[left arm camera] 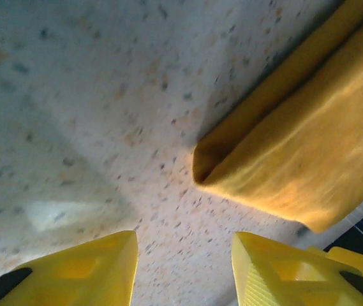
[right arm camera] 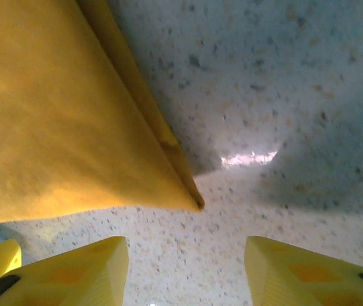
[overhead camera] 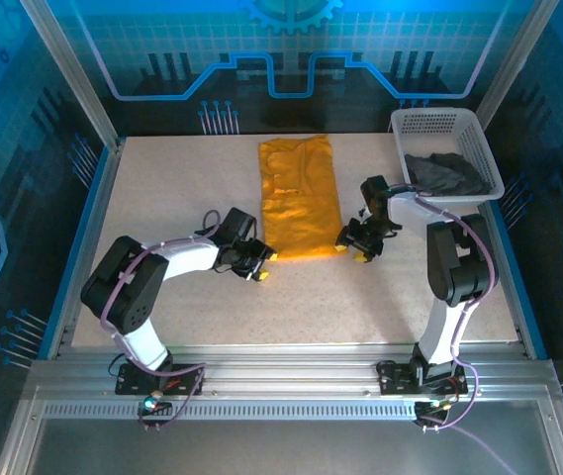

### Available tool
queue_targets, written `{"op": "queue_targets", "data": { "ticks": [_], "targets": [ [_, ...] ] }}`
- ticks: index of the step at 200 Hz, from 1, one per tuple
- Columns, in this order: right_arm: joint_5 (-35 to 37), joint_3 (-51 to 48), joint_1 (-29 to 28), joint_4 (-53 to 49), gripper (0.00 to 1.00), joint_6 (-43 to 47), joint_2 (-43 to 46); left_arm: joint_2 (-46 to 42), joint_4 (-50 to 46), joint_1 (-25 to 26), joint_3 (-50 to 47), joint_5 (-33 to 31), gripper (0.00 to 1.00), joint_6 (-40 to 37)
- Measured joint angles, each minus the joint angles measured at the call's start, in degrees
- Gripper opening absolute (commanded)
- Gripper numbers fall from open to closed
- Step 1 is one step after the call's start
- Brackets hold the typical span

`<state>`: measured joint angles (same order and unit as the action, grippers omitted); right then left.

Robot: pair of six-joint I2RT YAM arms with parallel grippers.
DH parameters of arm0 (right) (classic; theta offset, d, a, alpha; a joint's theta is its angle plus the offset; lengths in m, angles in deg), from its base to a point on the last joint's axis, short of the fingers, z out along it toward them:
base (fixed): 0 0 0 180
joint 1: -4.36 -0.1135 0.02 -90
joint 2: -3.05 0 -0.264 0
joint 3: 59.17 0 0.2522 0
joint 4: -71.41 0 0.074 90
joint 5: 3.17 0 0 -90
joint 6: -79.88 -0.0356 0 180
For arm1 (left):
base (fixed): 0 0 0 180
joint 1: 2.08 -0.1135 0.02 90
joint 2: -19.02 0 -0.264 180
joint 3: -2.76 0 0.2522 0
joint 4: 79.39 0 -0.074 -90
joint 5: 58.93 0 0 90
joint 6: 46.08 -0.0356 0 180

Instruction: Fold and stack the t-shirts

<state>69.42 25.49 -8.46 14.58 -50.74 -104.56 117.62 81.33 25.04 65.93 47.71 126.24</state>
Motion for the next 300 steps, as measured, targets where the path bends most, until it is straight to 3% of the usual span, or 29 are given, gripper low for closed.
{"op": "queue_targets", "data": {
  "ticks": [25,60,74,116,171,210,252,300],
  "targets": [
    [-0.9,2.2,0.0,1.8,0.37,-0.6,-3.7,1.6,0.9,-0.3,0.6,0.1,0.28,1.6],
    [-1.4,5.0,-0.3,3.0,0.08,-2.0,-6.6,5.2,3.7,-0.8,3.0,-0.4,0.0,1.6],
    [-1.5,5.3,-0.5,3.1,0.0,-3.1,-6.6,5.5,4.5,-1.2,3.8,-1.3,0.0,1.0],
    [-0.8,3.3,-1.0,3.5,0.0,-3.8,-4.0,2.6,3.3,-2.2,3.7,-3.5,0.0,-0.4],
    [-1.3,-9.4,-6.5,3.1,0.0,-5.2,8.9,-14.7,-1.0,-0.8,-9.4,-0.8,0.0,-3.1],
    [-2.0,-16.9,-11.2,-1.0,0.0,-7.9,19.4,-25.5,-9.4,3.4,-13.9,0.8,0.0,-3.4],
    [-2.3,-12.5,-11.9,-8.2,0.0,-9.6,26.5,-36.9,-15.8,4.6,-10.6,-1.2,0.0,-3.4],
    [-0.9,2.8,-9.4,-13.9,0.0,-10.4,23.3,-30.8,-15.8,1.1,3.0,-3.7,0.0,-5.2]
  ]
}}
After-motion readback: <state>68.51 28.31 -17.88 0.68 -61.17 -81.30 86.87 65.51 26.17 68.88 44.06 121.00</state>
